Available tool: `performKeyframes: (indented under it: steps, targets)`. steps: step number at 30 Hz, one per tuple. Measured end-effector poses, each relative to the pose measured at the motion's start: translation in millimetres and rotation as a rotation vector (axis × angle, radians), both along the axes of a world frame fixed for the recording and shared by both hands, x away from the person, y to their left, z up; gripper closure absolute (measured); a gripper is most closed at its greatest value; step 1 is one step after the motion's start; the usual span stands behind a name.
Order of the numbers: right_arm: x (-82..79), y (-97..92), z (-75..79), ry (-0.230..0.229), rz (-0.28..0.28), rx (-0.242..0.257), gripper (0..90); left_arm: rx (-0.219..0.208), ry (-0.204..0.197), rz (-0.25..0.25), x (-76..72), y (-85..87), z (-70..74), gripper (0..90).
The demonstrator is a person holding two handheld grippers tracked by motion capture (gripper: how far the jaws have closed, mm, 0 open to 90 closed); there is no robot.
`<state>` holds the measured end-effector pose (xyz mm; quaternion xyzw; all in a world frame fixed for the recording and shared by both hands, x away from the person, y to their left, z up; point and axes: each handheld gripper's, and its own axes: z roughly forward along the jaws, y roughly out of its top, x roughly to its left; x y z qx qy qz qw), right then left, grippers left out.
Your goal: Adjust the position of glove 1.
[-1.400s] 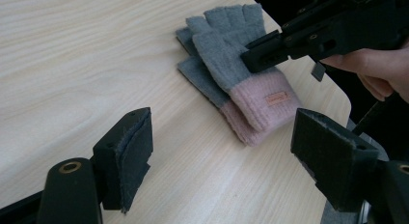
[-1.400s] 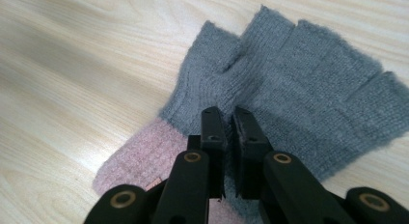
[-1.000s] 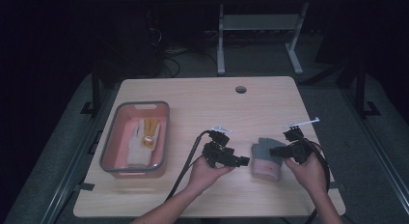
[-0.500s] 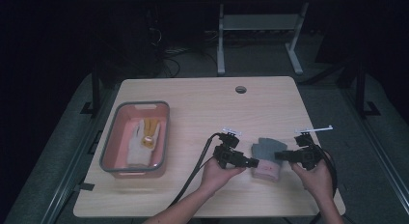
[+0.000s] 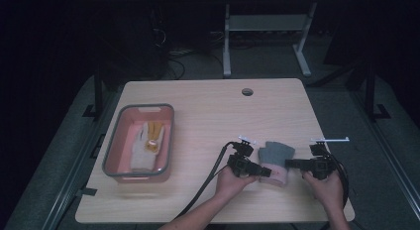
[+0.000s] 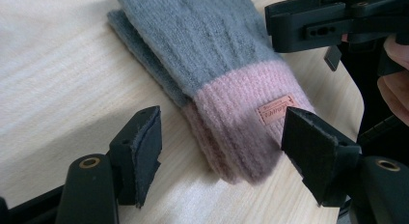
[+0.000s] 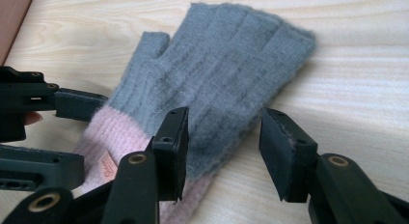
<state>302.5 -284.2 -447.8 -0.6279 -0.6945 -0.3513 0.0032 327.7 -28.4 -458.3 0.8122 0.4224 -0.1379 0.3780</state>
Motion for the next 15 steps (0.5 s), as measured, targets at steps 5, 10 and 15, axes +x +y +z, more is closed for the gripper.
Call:
performKeyframes:
  steps: [5,10,15]
  targets:
    - [0.2,-3.6,-4.9,0.012,-0.010,0.024,52.5,0.001,0.011,0.007,1.3,-2.3,-3.7,31.8]
    - [1.3,-4.9,-7.9,0.012,-0.015,0.065,52.5,-0.003,0.019,0.005,1.7,-3.6,-4.2,34.3]
    - [2.3,-2.6,-12.0,0.024,-0.021,0.077,52.9,-0.007,0.024,0.002,1.2,-6.6,-5.2,39.1]
